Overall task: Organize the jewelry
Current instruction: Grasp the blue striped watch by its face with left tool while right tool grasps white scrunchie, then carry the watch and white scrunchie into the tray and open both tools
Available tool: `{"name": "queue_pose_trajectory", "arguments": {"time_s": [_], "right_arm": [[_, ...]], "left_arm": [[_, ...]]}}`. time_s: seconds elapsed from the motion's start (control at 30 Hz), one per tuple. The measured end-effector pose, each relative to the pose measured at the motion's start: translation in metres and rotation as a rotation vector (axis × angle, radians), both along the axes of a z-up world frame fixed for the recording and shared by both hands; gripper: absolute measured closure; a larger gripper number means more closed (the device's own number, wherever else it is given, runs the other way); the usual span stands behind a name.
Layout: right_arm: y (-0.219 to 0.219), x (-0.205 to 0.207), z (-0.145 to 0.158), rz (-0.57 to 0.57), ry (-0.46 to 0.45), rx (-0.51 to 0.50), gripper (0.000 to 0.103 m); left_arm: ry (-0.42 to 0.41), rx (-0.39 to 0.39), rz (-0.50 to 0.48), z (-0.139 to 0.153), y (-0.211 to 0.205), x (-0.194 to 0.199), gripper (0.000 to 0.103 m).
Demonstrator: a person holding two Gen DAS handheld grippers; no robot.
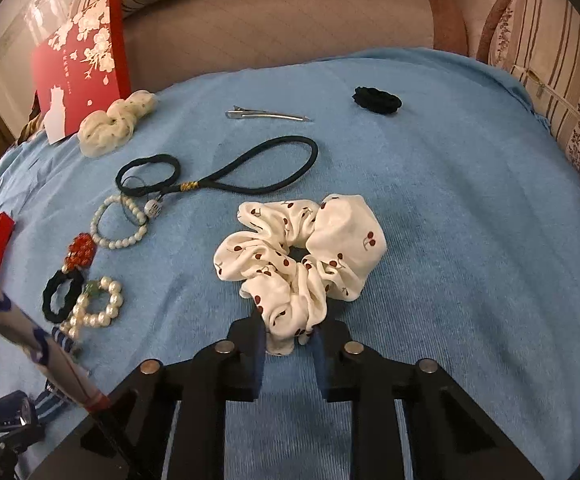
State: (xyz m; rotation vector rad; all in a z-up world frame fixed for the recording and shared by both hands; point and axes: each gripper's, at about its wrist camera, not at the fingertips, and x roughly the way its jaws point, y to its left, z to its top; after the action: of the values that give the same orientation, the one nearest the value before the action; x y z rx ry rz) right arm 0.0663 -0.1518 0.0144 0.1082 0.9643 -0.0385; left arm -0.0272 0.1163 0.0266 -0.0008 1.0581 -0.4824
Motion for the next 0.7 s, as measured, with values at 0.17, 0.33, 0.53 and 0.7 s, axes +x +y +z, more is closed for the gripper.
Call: {"name": "queue_pose_trajectory", "arguments": {"time_s": [0.17, 0.33, 0.53, 0.7], "right_arm": [[0.003, -0.023, 0.018, 0.020, -0.032, 0.003, 0.085], [0.021, -0.045, 0.050, 0.081, -0.086, 0.007, 0.085], [0.075, -0.061, 0.089, 0.209, -0.153, 0.038, 0.085], [0.149, -0.060, 0.104, 0.352, -0.154, 0.078, 0.085]], "left_arm": [[-0.037, -0.013, 0.041, 0.016, 0.009, -0.012, 0.062], [-0.101, -0.046, 0.159, 0.045, 0.043, -0.024, 0.062], [-0.235, -0.018, 0.372, 0.092, 0.110, -0.033, 0.062], [-0.313, -0.027, 0.575, 0.116, 0.176, -0.025, 0.062]]}}
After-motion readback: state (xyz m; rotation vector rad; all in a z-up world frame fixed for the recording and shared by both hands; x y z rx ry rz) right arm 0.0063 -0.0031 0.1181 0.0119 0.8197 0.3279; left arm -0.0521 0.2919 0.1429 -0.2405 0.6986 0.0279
